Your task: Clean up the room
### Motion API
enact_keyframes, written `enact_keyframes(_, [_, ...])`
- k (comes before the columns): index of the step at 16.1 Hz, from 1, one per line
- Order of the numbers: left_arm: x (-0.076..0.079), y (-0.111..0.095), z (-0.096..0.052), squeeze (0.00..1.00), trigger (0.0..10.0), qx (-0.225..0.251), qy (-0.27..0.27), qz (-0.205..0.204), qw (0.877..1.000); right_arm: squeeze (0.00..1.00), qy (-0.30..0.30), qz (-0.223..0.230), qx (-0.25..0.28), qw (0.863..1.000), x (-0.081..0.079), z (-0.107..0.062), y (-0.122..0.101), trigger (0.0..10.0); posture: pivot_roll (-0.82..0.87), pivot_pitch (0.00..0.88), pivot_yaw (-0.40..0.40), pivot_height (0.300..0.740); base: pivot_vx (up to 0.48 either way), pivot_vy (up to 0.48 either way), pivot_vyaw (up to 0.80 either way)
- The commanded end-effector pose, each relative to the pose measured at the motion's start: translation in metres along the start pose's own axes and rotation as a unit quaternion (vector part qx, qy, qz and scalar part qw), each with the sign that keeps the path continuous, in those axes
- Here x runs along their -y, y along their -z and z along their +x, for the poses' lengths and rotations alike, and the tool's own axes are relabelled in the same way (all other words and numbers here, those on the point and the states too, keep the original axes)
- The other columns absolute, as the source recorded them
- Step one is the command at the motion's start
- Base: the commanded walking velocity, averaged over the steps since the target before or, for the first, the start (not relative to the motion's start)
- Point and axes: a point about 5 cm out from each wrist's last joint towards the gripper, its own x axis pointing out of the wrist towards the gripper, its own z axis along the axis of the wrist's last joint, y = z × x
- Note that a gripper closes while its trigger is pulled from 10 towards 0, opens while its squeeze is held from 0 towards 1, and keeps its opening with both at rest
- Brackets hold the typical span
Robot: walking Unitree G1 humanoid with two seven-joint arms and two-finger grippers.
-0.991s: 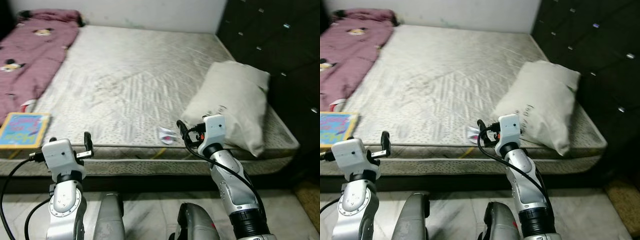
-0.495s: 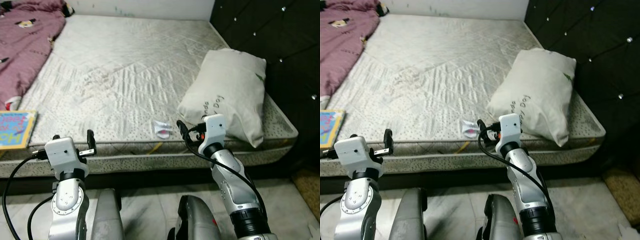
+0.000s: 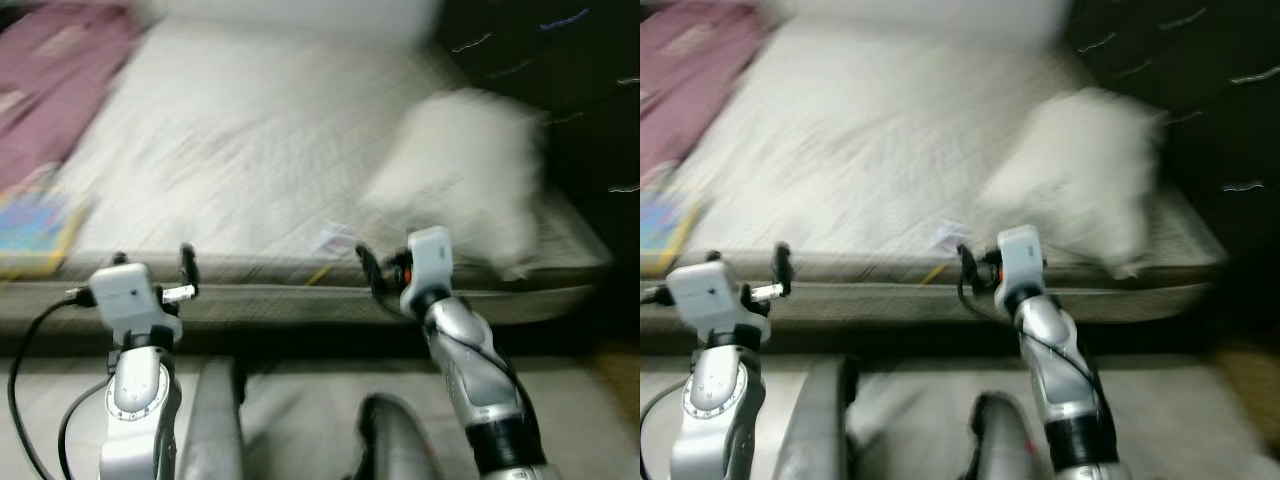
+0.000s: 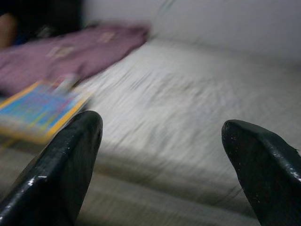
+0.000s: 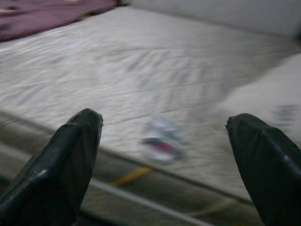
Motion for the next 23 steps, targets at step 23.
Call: enact_keyframes(23, [0.0045, -0.0032, 0.0046, 0.00, 10.0, 0.005, 0.024, -0.004, 1.000, 0.00, -0.002, 0.002, 0.001, 1.000, -0.0013, 0.0042, -0.0008, 10.0, 0.01, 0.000, -0.084, 0.583, 0.270, 0.000, 0.06])
